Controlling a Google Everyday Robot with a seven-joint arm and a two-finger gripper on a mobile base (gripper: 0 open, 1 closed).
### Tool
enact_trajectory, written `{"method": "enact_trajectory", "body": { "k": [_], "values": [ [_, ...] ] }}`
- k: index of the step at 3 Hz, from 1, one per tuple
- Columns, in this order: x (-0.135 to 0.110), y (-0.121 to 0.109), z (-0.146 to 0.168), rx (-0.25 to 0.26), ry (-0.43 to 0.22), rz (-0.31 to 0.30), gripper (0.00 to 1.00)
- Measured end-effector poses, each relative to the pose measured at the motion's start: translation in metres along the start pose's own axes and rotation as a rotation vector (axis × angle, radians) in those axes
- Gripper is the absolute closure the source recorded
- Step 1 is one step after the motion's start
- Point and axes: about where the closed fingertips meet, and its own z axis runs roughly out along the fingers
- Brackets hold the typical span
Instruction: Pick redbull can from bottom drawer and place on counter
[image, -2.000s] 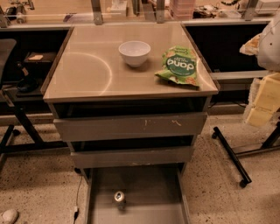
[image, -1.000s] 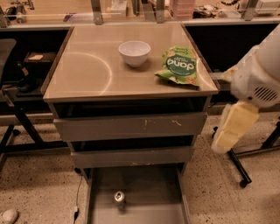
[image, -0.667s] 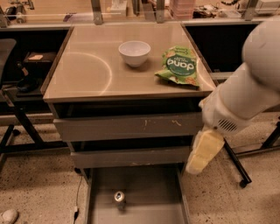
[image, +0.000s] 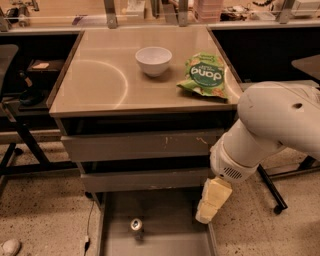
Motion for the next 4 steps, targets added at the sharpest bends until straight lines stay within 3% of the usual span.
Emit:
{"method": "enact_trajectory", "body": {
  "k": [1, 3, 4],
  "values": [
    [0.003, 0.005, 0.035, -0.023, -0.036, 0.03, 0.0],
    [0.016, 0.007, 0.178, -0.127, -0.106, 0.132, 0.0],
    [0.016, 0.007, 0.178, -0.127, -0.106, 0.132, 0.0]
  ]
}}
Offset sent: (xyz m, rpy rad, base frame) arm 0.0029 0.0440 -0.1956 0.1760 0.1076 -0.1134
